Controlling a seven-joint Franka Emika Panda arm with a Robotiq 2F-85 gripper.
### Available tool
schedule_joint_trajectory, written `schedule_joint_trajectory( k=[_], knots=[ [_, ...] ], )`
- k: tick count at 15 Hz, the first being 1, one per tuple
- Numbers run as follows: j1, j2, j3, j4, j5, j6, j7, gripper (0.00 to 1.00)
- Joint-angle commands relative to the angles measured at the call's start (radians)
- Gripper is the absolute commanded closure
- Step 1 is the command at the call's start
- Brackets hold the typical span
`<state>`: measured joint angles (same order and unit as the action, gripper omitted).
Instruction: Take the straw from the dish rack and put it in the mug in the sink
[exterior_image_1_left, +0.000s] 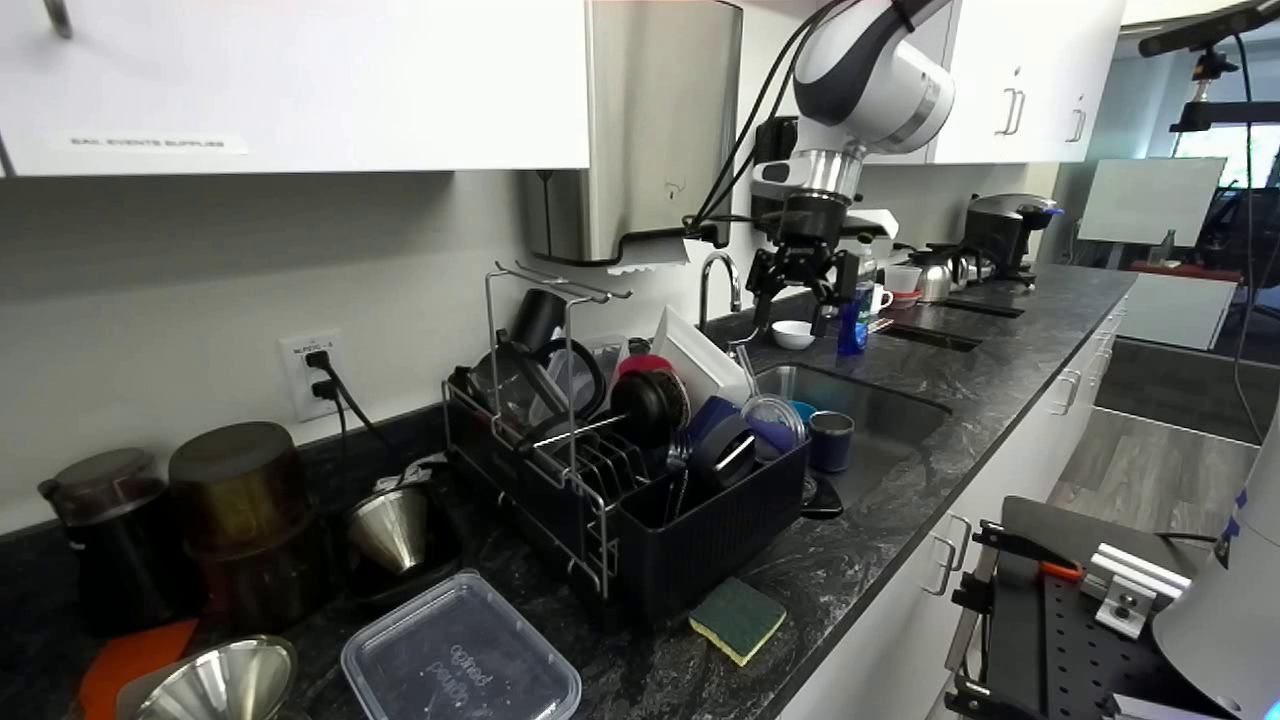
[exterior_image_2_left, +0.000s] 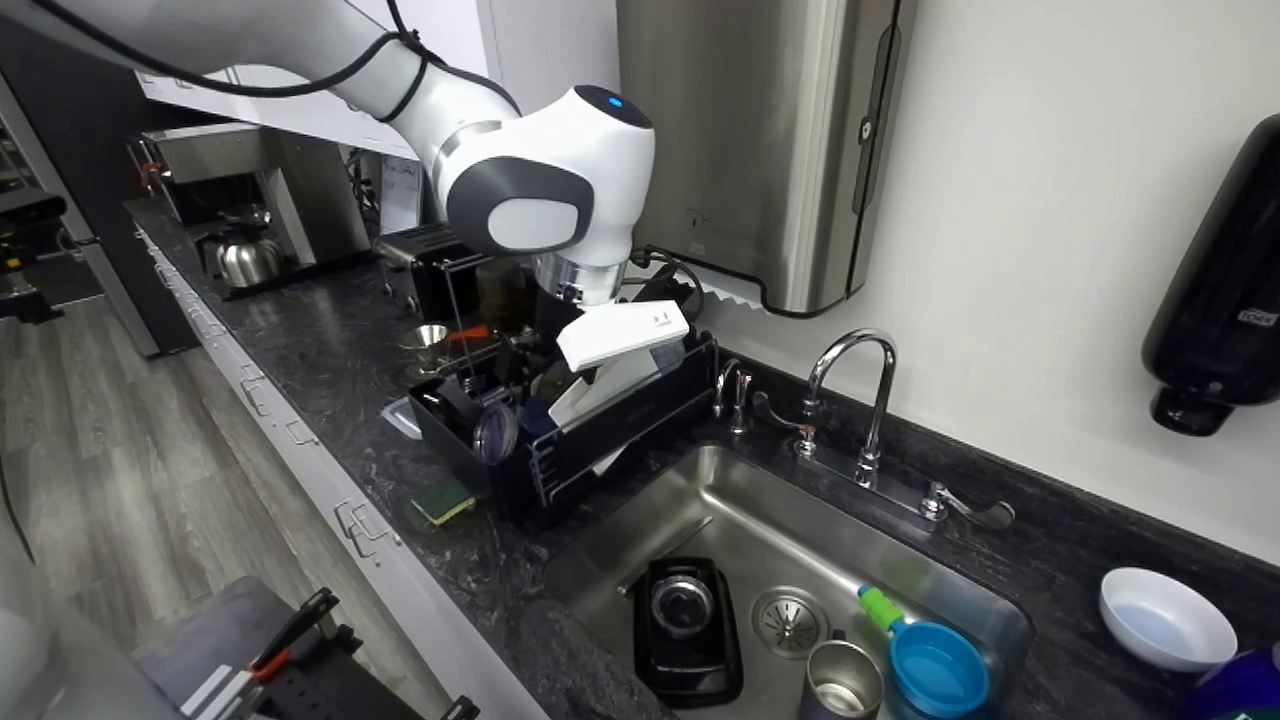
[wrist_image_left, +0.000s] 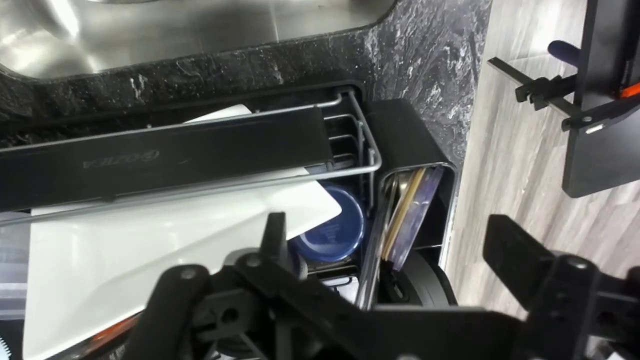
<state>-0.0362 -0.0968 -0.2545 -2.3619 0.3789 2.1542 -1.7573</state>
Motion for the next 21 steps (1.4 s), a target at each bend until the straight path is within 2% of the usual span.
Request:
schedule_joint_trajectory(
  k=[1,8,21],
  knots=[
    [-0.038,0.037,0.01,0.039,0.079,-0.058,-0.119,0.0],
    [-0.058,0.077,0.023,0.067,0.165,-0.104,-0.22,0.0],
    [-0.062,0.13,0.069,0.105,0.152,-0.196,-0.231,0.0]
  ],
)
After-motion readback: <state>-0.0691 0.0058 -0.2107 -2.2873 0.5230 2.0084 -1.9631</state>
